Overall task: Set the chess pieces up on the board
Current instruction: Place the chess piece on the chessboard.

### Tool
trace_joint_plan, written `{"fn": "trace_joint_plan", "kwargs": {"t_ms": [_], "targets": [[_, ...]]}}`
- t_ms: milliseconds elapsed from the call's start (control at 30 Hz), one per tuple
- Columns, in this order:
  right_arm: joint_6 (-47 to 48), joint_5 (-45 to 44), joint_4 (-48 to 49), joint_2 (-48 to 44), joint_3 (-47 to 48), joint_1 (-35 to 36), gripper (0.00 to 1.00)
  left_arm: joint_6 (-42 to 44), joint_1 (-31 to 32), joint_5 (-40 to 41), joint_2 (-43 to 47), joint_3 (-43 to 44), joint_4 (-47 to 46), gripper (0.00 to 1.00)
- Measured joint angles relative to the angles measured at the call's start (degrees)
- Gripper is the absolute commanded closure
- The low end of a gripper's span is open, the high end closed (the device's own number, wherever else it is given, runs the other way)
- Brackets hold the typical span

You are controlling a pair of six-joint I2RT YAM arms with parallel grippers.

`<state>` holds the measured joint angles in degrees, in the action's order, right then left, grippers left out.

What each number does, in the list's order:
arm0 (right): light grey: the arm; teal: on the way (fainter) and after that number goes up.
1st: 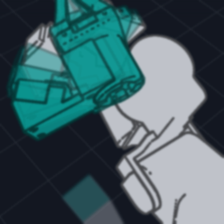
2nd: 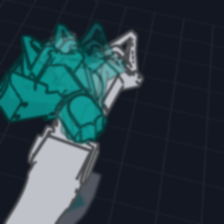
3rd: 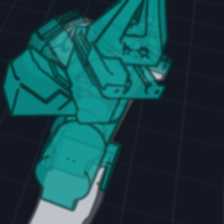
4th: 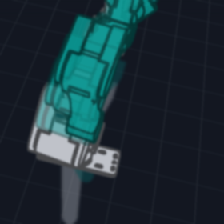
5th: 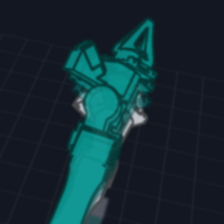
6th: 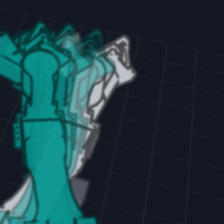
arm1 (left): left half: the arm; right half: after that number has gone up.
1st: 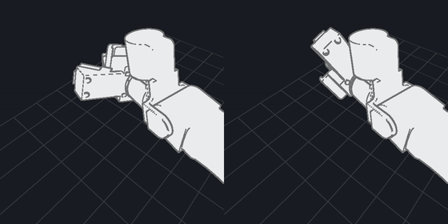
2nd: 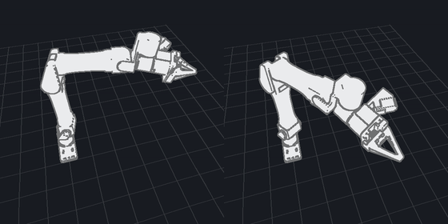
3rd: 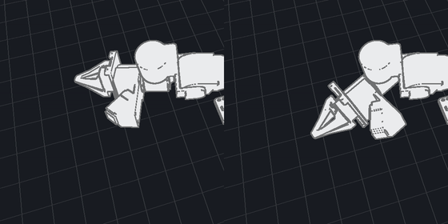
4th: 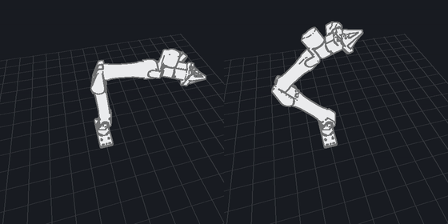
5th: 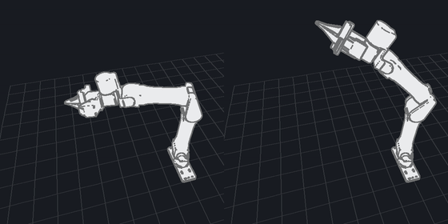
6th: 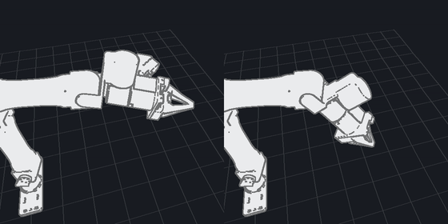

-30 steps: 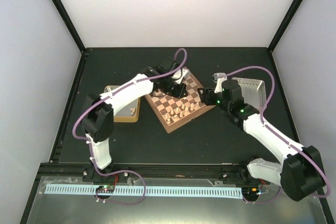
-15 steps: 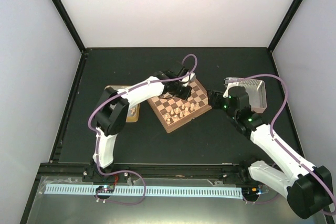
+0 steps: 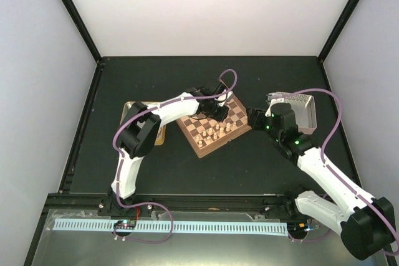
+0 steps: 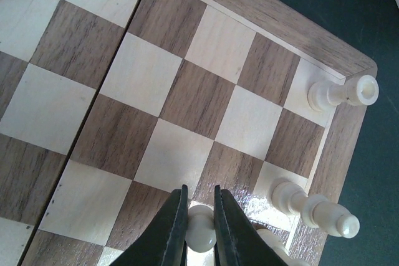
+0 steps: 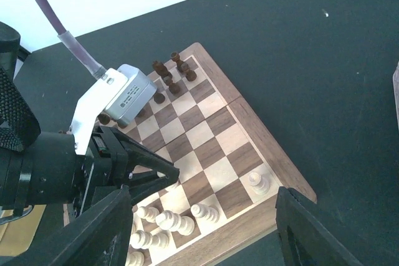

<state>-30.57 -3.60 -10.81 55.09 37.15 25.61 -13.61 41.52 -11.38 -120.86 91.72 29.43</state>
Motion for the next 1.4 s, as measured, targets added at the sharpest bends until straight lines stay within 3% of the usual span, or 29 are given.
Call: {"fn": "trace_joint_plan", "kwargs": {"t_ms": [267,767,1167,1400], "targets": [[-0.02,0.04,-0.02,1.03,0.0,0.0,0.36,0.2,0.02,-0.87,0.0,-1.36,-0.98,0.92],[-0.02,0.57,-0.02,1.92,0.02,0.0,0.36,1.09,0.17,-1.75,0.0,-2.62,-1.62,0.8],[-0.02,0.81,-0.02,1.97,0.02,0.0,0.36,1.33,0.17,-4.24,0.15,-2.6,-0.55,0.86],[-0.02,1.09,-0.02,2.29,0.09,0.0,0.36,2.01,0.17,-4.28,0.22,-2.6,0.35,0.76]]}}
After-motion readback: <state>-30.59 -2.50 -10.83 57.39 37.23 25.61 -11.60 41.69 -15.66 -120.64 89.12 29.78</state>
